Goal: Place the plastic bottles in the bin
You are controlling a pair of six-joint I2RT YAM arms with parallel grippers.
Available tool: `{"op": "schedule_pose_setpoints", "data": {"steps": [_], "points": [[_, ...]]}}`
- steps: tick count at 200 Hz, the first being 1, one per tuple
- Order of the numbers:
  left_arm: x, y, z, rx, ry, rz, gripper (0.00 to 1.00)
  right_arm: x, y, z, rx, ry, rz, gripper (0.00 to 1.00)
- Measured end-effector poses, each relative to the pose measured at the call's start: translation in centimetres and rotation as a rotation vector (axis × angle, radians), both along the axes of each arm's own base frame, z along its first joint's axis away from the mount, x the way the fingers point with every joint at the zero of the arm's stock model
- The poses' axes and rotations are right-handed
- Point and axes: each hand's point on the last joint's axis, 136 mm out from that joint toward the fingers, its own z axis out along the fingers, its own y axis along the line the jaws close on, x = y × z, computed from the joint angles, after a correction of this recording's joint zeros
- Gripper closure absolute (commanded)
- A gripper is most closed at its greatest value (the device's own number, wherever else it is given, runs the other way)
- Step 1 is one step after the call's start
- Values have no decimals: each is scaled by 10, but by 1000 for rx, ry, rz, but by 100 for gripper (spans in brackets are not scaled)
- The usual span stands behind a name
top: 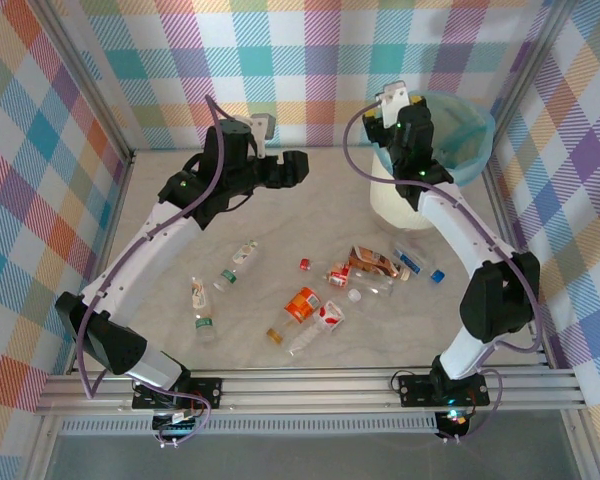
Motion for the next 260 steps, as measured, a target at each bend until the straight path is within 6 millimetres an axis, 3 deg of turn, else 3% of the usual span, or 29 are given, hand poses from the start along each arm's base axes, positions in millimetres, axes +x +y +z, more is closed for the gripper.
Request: {"op": "schedule_pose_setpoints", "data": {"steps": [36, 62, 100, 120, 142, 172, 189, 220, 240, 260], "points": [[0, 0, -6, 8, 11, 1, 10, -5, -7, 7, 33, -3, -13, 22], [0, 1, -6, 12, 9, 8, 10, -6, -9, -1, 54, 34, -20, 25], [2, 5, -6, 35, -6, 27, 9, -16, 2, 0, 112, 104, 56, 26], [2, 11, -6, 64, -21, 41, 9, -29, 13, 22, 144, 104, 111, 26], [-1, 20, -6, 101, -42, 60, 9, -58, 32, 43, 163, 107, 185, 27], [-9, 40, -13, 168, -52, 108, 8, -106, 84, 51, 153, 150, 388, 24], [-18, 57, -22, 199, -41, 143, 8, -131, 123, 37, 101, 214, 530, 24], [-36, 87, -37, 232, -19, 206, 8, -182, 184, -18, -19, 370, 799, 23], [-49, 103, -45, 244, 0, 238, 7, -211, 202, -58, -72, 479, 910, 23], [-63, 113, -54, 255, 8, 239, 7, -226, 206, -85, -55, 572, 941, 26]]}}
